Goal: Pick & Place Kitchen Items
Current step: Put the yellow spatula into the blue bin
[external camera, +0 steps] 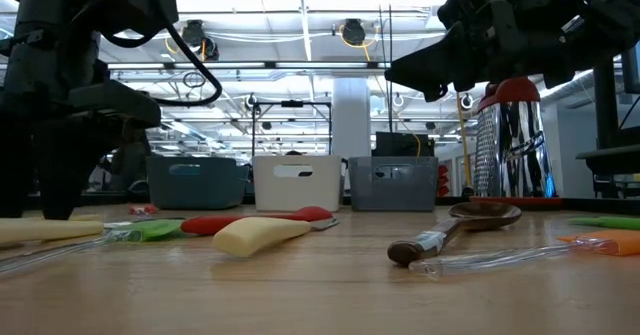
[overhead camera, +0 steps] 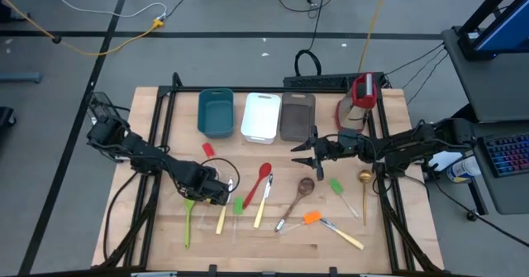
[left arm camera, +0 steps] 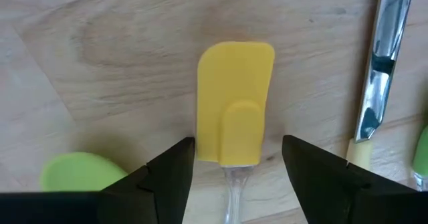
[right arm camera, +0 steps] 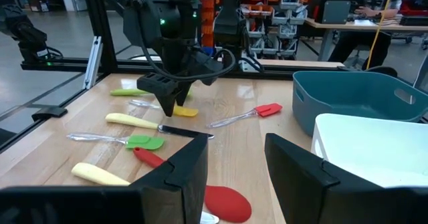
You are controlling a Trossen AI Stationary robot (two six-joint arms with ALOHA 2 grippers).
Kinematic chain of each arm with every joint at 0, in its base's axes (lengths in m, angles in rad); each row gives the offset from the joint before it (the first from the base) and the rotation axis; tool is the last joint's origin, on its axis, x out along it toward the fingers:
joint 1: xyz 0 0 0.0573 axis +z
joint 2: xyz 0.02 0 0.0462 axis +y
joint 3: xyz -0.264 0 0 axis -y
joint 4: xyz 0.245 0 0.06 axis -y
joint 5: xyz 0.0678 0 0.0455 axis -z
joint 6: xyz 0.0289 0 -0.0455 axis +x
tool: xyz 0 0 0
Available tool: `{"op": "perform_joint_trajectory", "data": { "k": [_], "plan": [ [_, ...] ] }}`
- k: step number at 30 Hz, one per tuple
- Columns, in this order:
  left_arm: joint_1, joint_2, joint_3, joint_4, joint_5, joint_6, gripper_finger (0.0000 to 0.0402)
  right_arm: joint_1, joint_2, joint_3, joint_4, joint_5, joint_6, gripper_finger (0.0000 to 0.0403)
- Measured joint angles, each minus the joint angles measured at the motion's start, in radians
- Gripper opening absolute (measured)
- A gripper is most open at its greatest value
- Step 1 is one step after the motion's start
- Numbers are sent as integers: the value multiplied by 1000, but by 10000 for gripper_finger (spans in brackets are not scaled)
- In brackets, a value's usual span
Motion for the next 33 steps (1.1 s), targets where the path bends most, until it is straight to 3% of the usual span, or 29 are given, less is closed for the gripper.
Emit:
{"op": "perform_joint_trajectory", "data": {
  "k": [4, 14, 24, 30, 33],
  "plan": [
    [-6, 0, 0, -7, -17, 3, 208, 0, 0, 0, 0, 0, 0, 141],
    [-6, -2, 1, -36, -25, 5, 93, 0, 0, 0, -1, 0, -3, 141],
    [-7, -2, 1, -14, -69, 40, 73, 0, 0, 0, 1, 0, -3, 141],
    [-6, -4, 2, -17, -84, 82, 16, 0, 0, 0, 8, 0, -7, 141],
    [-6, -5, 2, -17, -89, 84, 17, 0, 0, 0, 9, 0, -20, 141]
  ]
}}
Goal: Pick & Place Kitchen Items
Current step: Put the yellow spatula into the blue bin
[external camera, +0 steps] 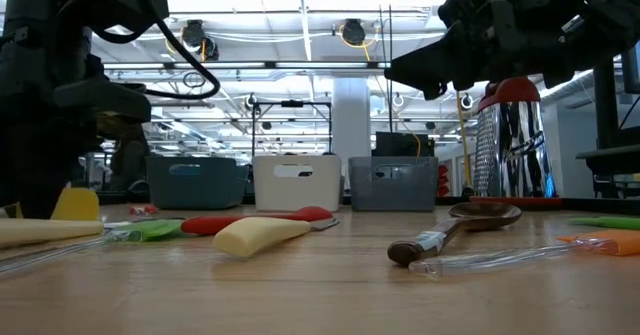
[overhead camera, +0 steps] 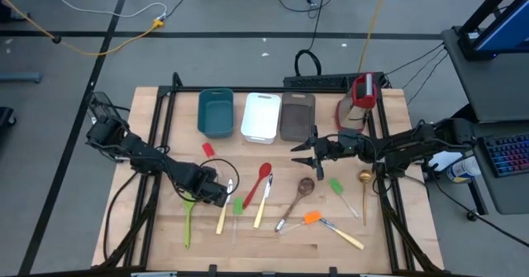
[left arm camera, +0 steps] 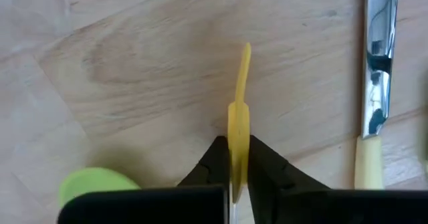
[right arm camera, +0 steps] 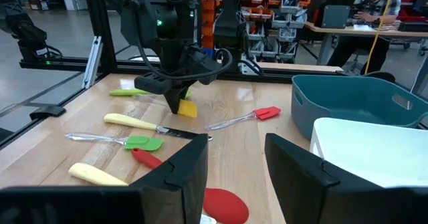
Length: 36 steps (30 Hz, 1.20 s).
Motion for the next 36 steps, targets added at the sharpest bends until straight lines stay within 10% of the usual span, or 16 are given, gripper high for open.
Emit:
{"op": "perform_joint_trajectory", "data": {
  "k": [36],
  "plan": [
    [103, -375, -2, -53, -305, 161, 13, 0, 0, 0, 15, 0, -27, 141]
  ]
}}
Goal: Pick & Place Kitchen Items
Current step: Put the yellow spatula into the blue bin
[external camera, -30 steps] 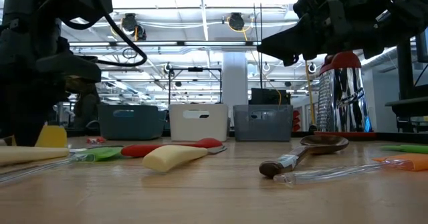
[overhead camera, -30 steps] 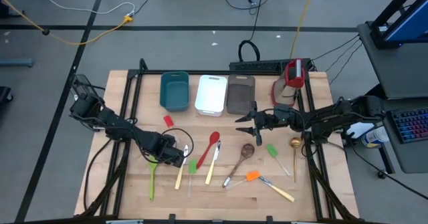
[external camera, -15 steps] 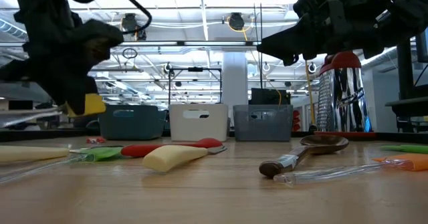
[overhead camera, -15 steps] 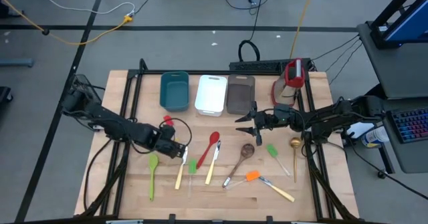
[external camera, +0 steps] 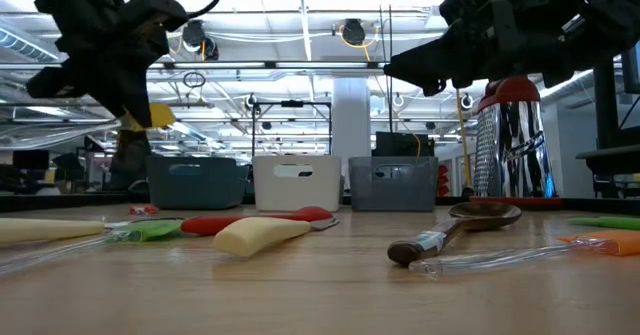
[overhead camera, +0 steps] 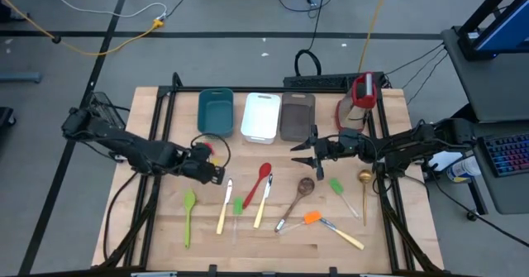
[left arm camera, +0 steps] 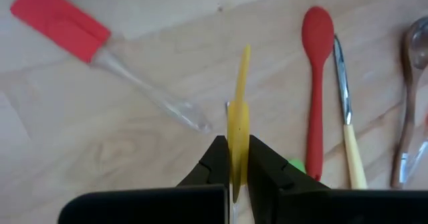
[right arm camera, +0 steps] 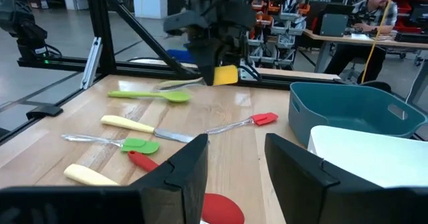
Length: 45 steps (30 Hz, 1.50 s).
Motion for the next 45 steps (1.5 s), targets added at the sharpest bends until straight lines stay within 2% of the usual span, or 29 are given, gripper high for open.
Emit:
{"op": "perform_joint_trajectory", "data": {
  "k": [24, 34, 37, 45],
  "plan": [
    [353, -11, 6, 11, 56, 499, 16, 0, 0, 0, 6, 0, 2, 141],
    [510, -11, 168, -61, 68, 705, 16, 0, 0, 0, 6, 0, 3, 141],
    [572, -11, 211, -82, 101, 744, 16, 0, 0, 0, 6, 0, 3, 141],
    [749, 6, 261, -101, 152, 894, 16, 0, 0, 0, 6, 0, 2, 141]
  ]
}}
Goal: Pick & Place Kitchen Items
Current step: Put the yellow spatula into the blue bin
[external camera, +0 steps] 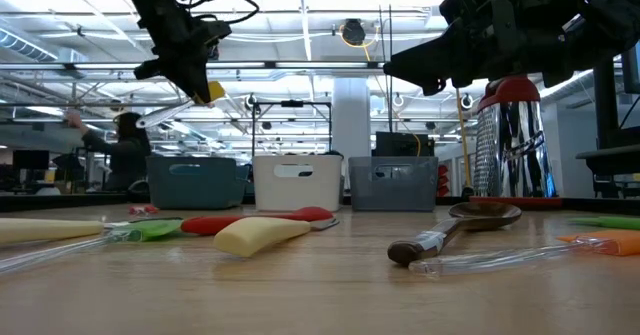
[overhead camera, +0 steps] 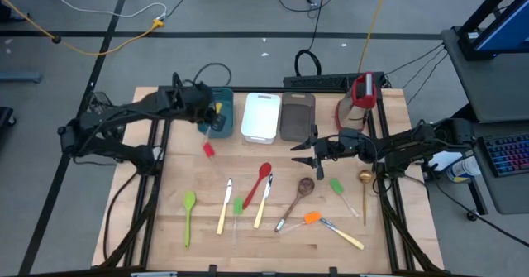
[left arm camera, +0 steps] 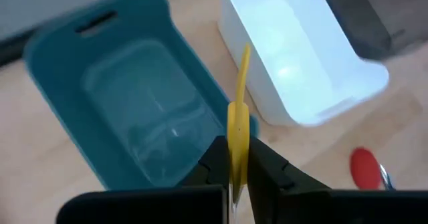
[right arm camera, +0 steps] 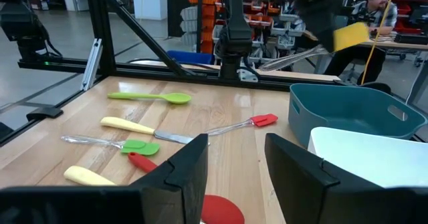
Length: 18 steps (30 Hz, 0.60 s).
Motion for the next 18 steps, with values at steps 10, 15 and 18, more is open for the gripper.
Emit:
{"op": "perform_joint_trajectory", "data": {
  "k": [10, 15, 18],
  "plan": [
    [188, 151, 6, 65, 147, 165, 17, 0, 0, 0, 2, 0, 0, 141],
    [247, 240, 6, 81, 140, 218, 17, 0, 0, 0, 3, 0, 0, 141],
    [271, 280, 7, 103, 137, 236, 17, 0, 0, 0, 2, 0, 0, 141]
  ]
}}
